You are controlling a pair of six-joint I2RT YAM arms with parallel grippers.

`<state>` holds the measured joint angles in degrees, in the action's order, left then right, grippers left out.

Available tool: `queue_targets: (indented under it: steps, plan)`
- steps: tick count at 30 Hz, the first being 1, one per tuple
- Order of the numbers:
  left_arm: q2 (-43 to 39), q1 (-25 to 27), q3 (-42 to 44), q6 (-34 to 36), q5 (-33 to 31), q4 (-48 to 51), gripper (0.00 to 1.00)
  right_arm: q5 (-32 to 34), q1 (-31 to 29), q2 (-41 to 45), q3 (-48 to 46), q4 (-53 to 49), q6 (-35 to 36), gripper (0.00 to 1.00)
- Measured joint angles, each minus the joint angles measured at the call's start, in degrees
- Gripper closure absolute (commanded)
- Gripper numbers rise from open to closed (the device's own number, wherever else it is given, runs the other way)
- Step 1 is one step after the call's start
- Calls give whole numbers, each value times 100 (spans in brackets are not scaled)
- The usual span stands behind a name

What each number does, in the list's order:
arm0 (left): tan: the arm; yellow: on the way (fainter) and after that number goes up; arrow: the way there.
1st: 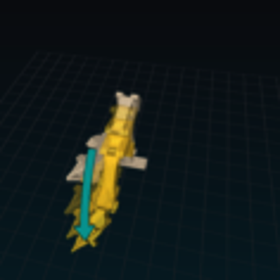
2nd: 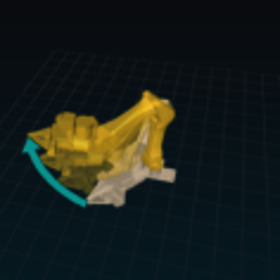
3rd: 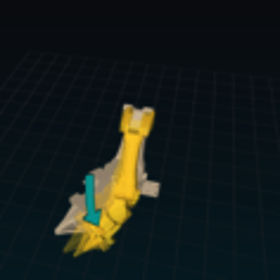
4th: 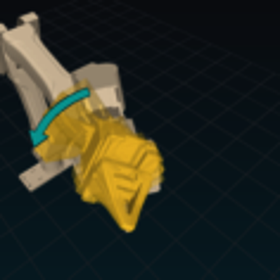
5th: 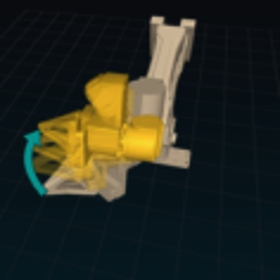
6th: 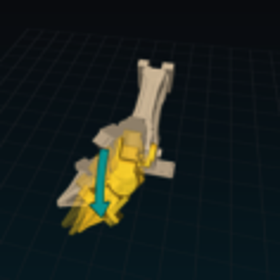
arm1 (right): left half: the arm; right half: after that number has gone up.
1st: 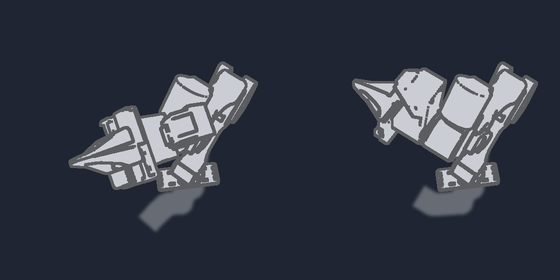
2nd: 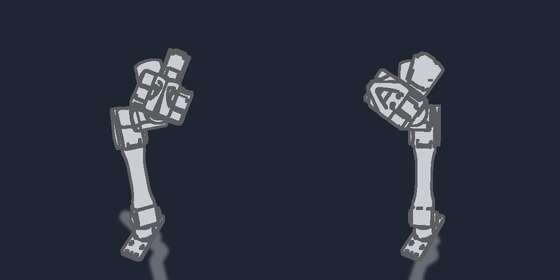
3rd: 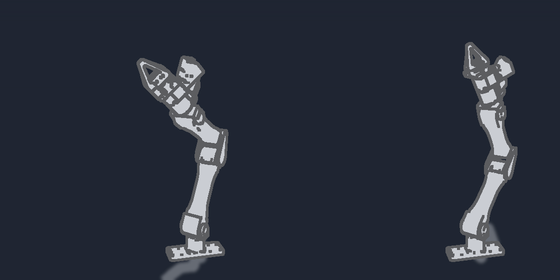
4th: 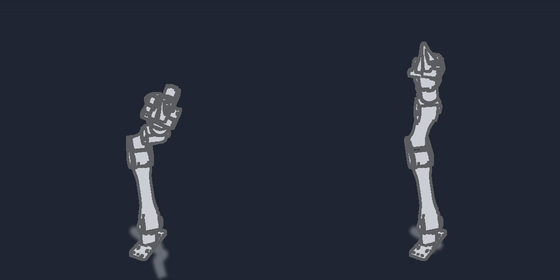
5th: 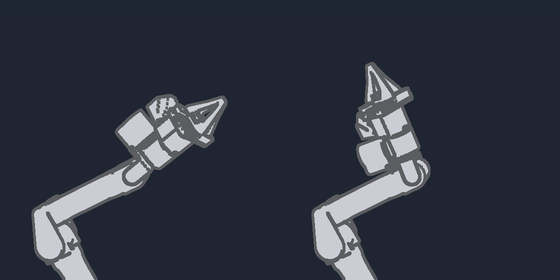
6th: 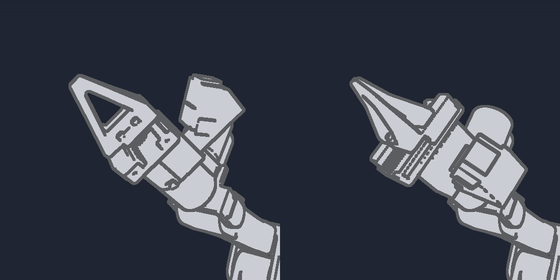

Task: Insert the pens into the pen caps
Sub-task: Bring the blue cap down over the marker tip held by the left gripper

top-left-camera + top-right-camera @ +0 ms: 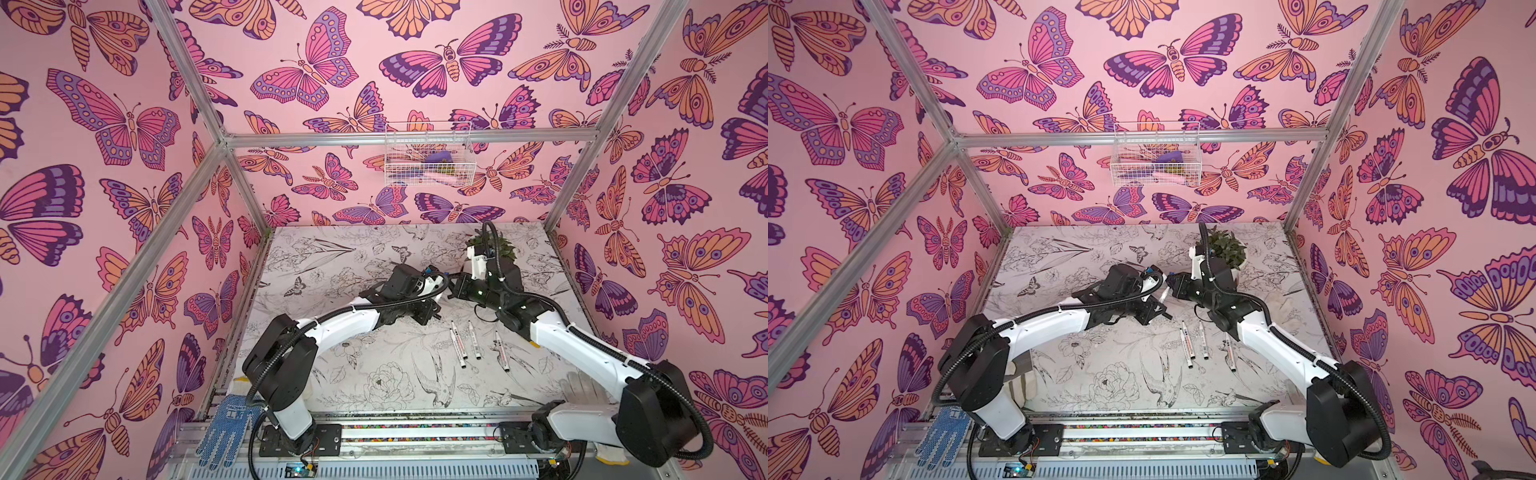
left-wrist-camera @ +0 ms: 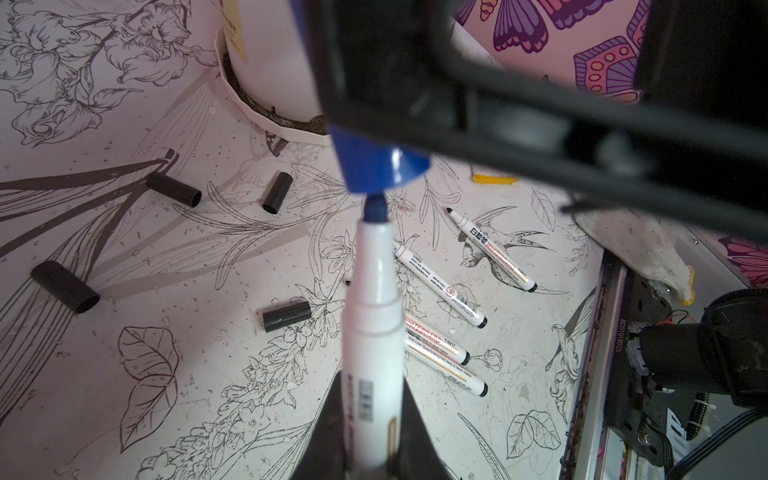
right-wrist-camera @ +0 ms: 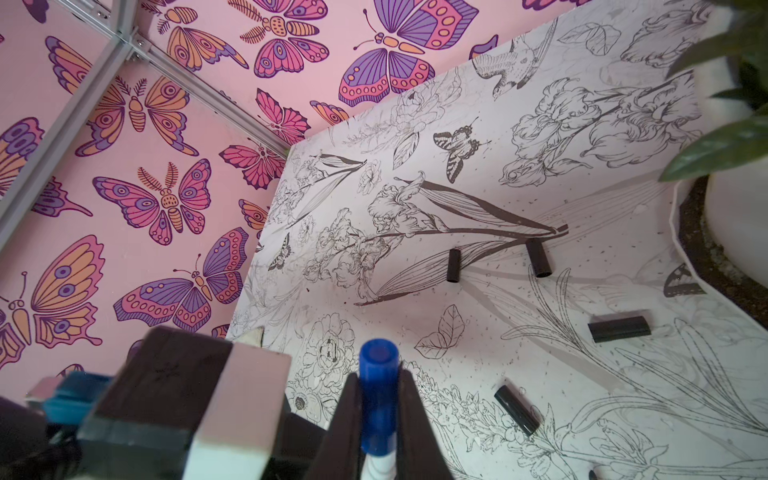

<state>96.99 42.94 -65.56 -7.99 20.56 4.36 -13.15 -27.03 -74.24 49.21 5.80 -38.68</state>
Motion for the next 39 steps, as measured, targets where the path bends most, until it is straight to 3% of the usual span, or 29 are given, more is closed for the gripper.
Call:
queue_targets:
  steps: [39]
  plan:
    - [0,9,2,-151,-13,-133,100,-540,79,-50,-247,205,-28,100]
